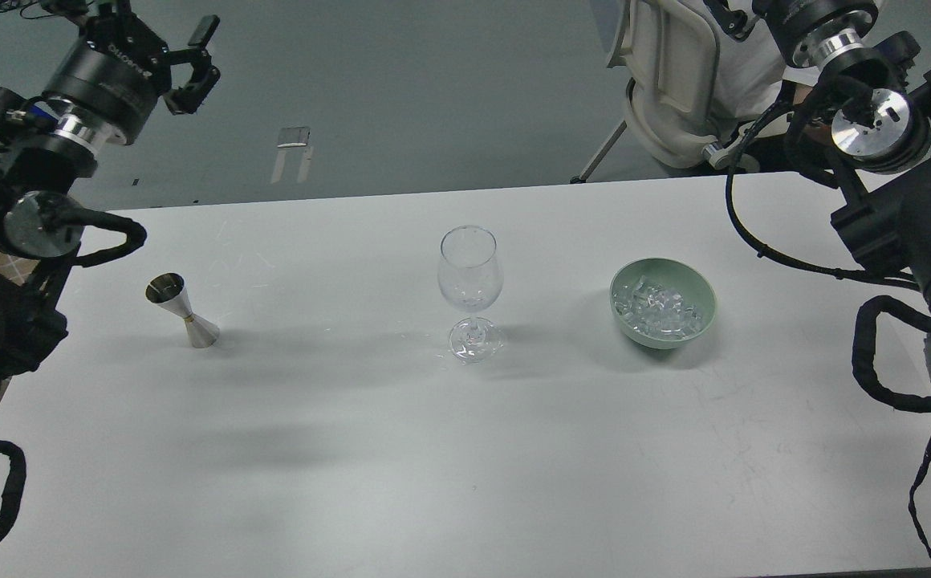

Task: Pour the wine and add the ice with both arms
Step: 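Lower the left gripper toward the silver jigger near the table edge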

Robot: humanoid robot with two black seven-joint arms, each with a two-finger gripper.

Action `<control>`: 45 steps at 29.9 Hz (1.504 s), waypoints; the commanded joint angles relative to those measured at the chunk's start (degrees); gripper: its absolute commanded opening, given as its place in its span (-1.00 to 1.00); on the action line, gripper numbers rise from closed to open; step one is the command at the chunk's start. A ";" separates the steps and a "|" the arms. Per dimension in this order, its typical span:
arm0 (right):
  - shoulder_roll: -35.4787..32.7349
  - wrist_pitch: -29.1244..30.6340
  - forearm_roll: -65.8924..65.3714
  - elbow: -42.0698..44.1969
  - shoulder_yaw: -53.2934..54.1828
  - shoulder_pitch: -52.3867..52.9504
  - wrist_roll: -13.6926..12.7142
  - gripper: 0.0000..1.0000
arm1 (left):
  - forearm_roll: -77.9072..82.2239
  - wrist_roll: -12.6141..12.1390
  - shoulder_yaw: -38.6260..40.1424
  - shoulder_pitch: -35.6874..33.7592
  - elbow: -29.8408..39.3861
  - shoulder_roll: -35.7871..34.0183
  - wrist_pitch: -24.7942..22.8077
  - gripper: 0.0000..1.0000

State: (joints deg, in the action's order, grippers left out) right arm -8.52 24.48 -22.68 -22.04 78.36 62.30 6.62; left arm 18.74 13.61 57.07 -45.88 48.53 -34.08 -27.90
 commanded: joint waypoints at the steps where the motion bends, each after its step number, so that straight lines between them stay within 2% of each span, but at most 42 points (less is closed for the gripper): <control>1: -0.45 -0.31 -0.08 0.60 0.04 -0.25 0.15 1.00 | -4.66 0.45 0.76 7.09 8.04 -7.30 -0.10 0.97; 5: -0.36 -0.40 -0.08 0.51 0.04 -0.69 0.33 1.00 | -8.37 0.54 3.48 16.06 16.32 -10.74 -0.10 0.97; 7: -0.19 -0.49 -0.08 0.51 0.04 -0.78 0.33 1.00 | -8.90 0.45 9.25 24.04 22.20 -11.71 -0.10 0.97; 11: -0.10 -0.49 -0.08 0.51 0.04 -0.78 0.33 1.00 | -8.99 0.36 17.71 35.13 28.71 -11.63 0.65 0.97; 13: -0.18 -0.49 -0.17 0.51 0.04 -0.78 0.33 1.00 | -8.90 0.45 21.84 43.13 33.90 -10.93 1.79 0.97; 15: -0.19 -0.49 -0.17 0.60 -0.05 -0.78 0.33 1.00 | -8.81 1.33 26.66 54.18 39.34 -7.78 2.58 0.97; 18: -0.19 -0.66 -0.17 0.60 -0.05 -0.87 0.33 1.00 | -8.20 1.51 30.72 61.76 41.47 -3.21 2.58 0.97; 23: -0.10 -0.84 -0.26 0.60 -0.05 -1.22 0.33 1.00 | -8.02 1.51 31.26 67.05 42.44 2.42 2.85 0.97; 29: -0.36 -1.45 -0.26 0.60 -0.05 -1.39 0.33 1.00 | -7.84 1.33 28.37 69.78 42.27 8.67 3.99 0.95; 33: -0.45 -1.45 -0.26 0.69 -0.05 -1.57 0.33 1.00 | -8.28 0.81 25.55 69.09 39.64 10.34 4.34 0.95; 35: -0.36 -1.45 -0.26 0.69 -0.05 -1.83 0.33 1.00 | -7.93 0.54 23.45 67.60 33.68 14.19 4.61 0.95; 38: -0.36 -1.63 -0.26 0.69 -0.05 -1.83 0.33 1.00 | -8.63 -0.07 21.51 64.17 32.86 16.05 4.61 0.95; 39: -0.36 -1.63 -0.26 0.60 -0.05 -1.83 0.33 1.00 | -8.90 -0.68 21.33 63.73 32.86 16.15 4.52 0.95; 41: -0.45 -1.63 -0.26 0.69 -0.05 -2.01 0.33 1.00 | -10.73 -5.50 21.85 63.28 32.69 17.28 4.69 0.95; 42: -0.45 -1.63 -0.26 0.60 -0.05 -2.10 0.33 1.00 | -11.88 -7.00 22.03 63.02 32.60 17.72 4.78 0.95; 43: -0.45 -1.63 -0.26 0.51 -0.05 -2.44 0.33 1.00 | -14.67 -9.80 22.03 62.41 32.60 18.95 4.78 0.95; 44: -0.45 -1.63 -0.26 0.51 -0.05 -2.45 0.33 1.00 | -14.70 -9.83 22.03 62.40 32.60 18.96 4.78 0.95; 45: -0.45 -1.63 -0.26 0.51 -0.05 -2.62 0.33 1.00 | -17.57 -12.70 22.03 62.06 32.51 20.00 4.96 0.95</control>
State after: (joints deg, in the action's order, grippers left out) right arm -8.95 22.86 -22.94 -21.41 78.31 60.06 6.95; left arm 5.71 5.82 78.95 16.93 81.19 -15.88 -23.22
